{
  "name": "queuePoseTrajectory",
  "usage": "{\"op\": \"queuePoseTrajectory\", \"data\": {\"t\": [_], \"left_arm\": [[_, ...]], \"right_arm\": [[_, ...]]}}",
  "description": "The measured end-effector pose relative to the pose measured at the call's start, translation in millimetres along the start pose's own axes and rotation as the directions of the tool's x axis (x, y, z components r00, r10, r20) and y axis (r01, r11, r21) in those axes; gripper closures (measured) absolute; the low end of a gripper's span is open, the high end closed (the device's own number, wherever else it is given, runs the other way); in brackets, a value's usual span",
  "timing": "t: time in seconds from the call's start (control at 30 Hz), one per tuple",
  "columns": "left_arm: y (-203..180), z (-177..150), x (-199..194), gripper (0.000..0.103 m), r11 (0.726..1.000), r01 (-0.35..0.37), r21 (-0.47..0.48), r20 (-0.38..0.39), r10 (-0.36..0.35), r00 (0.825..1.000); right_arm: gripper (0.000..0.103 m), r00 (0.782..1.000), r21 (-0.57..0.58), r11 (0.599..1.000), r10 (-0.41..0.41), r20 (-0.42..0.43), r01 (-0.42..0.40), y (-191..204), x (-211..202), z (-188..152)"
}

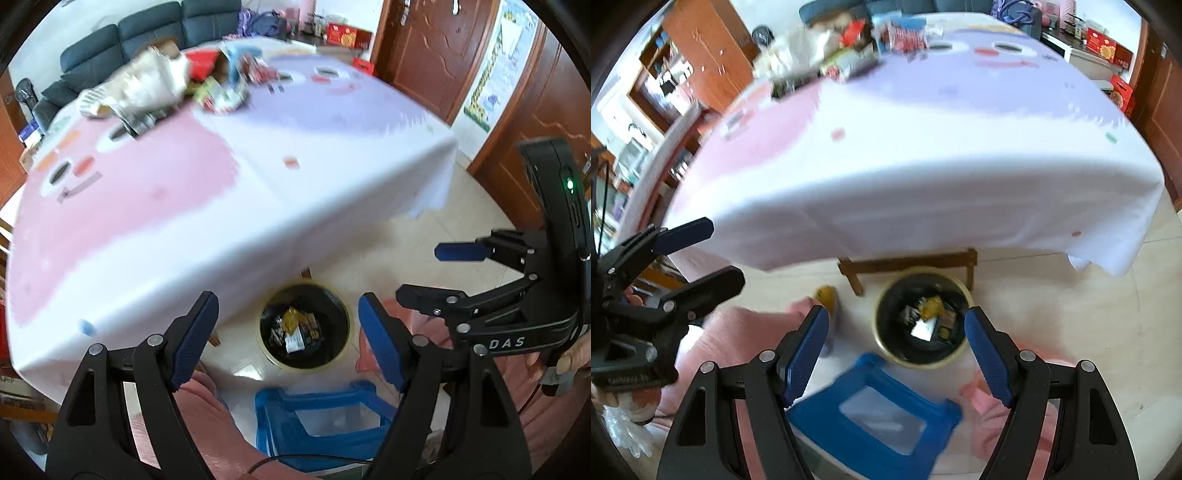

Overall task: Collect trash
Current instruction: 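Raise both tools from the bin back toward the table, then reach the left tool toward the white plastic bag while the right tool approaches the green packet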

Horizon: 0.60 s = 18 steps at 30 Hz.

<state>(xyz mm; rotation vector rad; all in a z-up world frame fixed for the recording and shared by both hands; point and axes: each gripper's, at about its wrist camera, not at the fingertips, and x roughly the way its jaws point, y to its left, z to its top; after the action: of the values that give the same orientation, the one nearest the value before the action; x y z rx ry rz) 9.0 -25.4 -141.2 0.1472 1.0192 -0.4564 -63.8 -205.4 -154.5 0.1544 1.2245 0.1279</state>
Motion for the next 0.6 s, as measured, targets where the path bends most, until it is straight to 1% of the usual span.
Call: {"op": "queuePoseTrajectory", "data": {"t": [0.1, 0.23, 0.4, 0.5, 0.6], "left_arm": [[13.0, 14.8, -21.5, 0.027, 1.000, -0.030, -0.004, 0.047, 0.030, 0.998], [30.6, 38.3, -45.2, 0.027, 0.999, -0.046, -0.027, 0.093, 0.048, 0.995], [54.2, 72.7, -72.8, 0.027, 0.995, -0.084, -0.054, 0.152, 0.091, 0.984], [70.4, 97.9, -78.3, 0.027, 0.993, -0.103, -0.065, 0.174, 0.113, 0.978], [86.2, 121.9, -76.7, 0.027, 0.990, -0.117, -0.084, 0.178, 0.131, 0.975]], "right_arm": [[0.025, 0.999, 0.016, 1.000, 0.021, 0.047, -0.021, 5.2, -19.4, 16.6], [0.025, 0.993, 0.016, 0.999, 0.028, 0.115, -0.030, 14.6, -43.1, 50.6], [0.025, 0.982, -0.009, 0.999, 0.046, 0.184, -0.045, 22.9, -66.6, 93.1], [0.025, 0.974, -0.044, 0.998, 0.046, 0.220, -0.037, 35.3, -74.0, 121.2], [0.025, 0.970, -0.055, 0.998, 0.036, 0.240, -0.024, 41.7, -71.5, 144.9]]}}
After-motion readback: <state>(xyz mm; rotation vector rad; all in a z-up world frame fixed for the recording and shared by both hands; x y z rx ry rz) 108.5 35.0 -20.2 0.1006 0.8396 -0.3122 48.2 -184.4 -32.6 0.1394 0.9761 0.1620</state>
